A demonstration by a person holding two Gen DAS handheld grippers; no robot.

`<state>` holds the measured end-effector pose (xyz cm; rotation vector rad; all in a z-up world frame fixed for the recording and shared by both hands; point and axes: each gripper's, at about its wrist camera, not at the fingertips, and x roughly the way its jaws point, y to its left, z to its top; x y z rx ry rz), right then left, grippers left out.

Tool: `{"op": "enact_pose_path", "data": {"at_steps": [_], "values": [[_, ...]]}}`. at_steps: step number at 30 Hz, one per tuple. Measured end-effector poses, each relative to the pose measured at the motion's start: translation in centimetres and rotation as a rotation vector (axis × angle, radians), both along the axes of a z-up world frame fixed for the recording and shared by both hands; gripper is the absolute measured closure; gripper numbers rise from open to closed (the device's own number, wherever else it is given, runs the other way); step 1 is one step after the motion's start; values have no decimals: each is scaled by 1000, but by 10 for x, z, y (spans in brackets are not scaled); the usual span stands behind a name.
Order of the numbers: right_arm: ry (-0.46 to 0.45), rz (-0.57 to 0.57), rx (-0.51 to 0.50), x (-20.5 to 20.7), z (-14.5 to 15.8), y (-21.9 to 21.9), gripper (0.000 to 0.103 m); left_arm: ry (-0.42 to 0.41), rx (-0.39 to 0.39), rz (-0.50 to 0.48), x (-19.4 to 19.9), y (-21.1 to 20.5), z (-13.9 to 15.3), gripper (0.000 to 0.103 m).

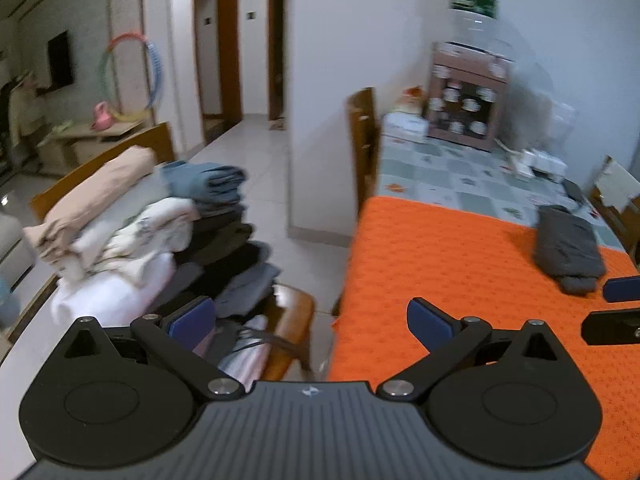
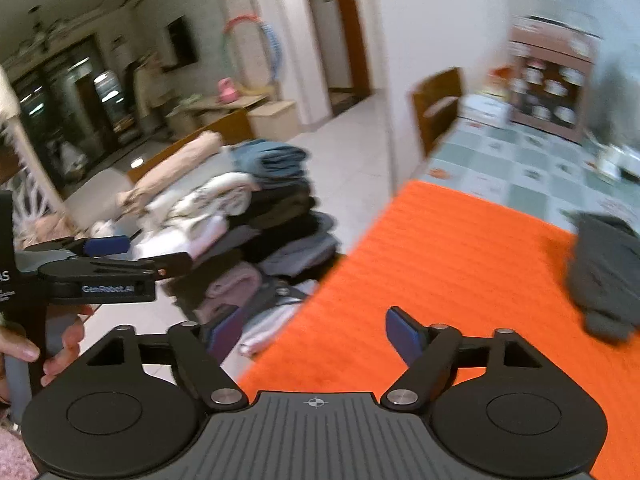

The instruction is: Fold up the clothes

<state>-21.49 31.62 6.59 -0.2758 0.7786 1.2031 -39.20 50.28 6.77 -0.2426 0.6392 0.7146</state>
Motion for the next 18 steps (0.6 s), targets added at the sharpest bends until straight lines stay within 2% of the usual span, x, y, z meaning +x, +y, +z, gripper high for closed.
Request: {"op": "enact_pose_path", "data": {"at_steps": [5, 9, 12, 18], "values": [[-3, -56, -3, 48, -8, -68, 12, -23, -21, -17, 50, -65, -6, 0], [-30, -50, -2, 87, -8, -124, 0, -45, -23, -1, 91, -119, -11, 0], [-69, -72, -5, 112, -7, -160, 0, -19, -42, -4, 125, -156, -15, 0], [-124, -159, -53, 156, -17, -218, 0, -12, -51, -71, 174, -220, -15, 0]]}}
